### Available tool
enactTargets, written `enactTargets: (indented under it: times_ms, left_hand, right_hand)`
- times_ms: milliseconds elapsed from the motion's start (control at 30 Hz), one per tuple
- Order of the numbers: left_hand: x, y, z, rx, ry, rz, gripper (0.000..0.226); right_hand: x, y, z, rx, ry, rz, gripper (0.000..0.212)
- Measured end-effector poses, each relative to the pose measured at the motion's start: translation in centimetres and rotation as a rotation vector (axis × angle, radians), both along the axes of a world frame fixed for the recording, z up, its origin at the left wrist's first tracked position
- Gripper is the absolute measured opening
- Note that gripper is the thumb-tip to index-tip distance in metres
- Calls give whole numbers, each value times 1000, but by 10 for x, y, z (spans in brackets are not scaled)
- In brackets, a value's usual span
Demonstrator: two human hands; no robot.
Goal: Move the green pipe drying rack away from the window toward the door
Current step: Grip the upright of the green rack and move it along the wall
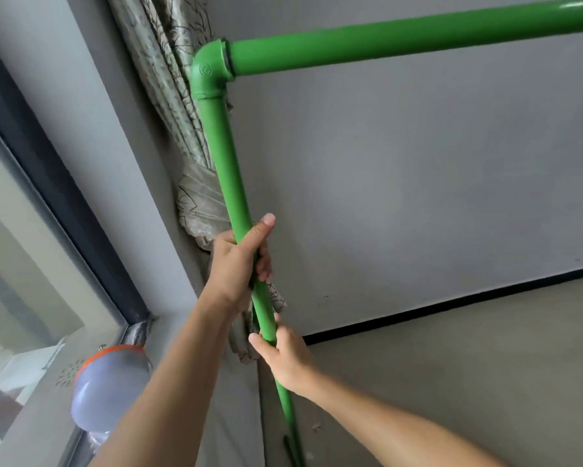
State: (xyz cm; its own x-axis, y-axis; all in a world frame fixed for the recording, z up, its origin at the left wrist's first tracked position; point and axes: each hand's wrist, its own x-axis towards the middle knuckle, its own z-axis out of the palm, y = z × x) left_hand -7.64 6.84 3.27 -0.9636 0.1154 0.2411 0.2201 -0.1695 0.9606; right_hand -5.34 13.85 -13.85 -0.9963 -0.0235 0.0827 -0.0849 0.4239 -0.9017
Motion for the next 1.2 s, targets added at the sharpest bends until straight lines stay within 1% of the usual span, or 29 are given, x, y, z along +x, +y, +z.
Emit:
enactTargets:
  times_ms: [133,233,267,367,467,600,667,800,933,1000,1100,1200]
  left_hand:
    - [2,55,4,63,28,1,46]
    - [2,97,9,75,43,-32,46]
    - [1,111,10,72,47,-46,45]
    - [-3,151,12,62,56,-111,42]
    - [-5,189,11,57,50,-205,42]
    - [-9,245,7,43,55,-356,42]
    - [-12,271,6,31,69,-440,39]
    - [-23,327,5,3,108,-654,36]
    - [-39,385,5,29,95,-872,39]
    - [-48,414,8,34,73,-963,41]
    - [-55,453,11,24,91,-1045,41]
    - [-57,485,13,3,133,-1073,38]
  right_hand:
    - [-1,46,4,9,62,-129,20]
    - [-4,87,6,32,82,-198,34]
    - [-6,100,6,33,91,-214,33]
    - [-9,141,8,69,92,-268,21]
    - [-5,182,8,92,68,-301,19]
    - [-1,241,7,70,21,-398,25]
    - [2,269,10,48,11,-450,25]
    - [4,327,16,23,0,-580,24]
    - [3,382,19,28,-35,-732,13]
    - [1,406,22,5,-57,-804,20]
    - [-1,436,28,-21,-81,-922,26]
    - [-4,463,33,-43,-109,-1009,25]
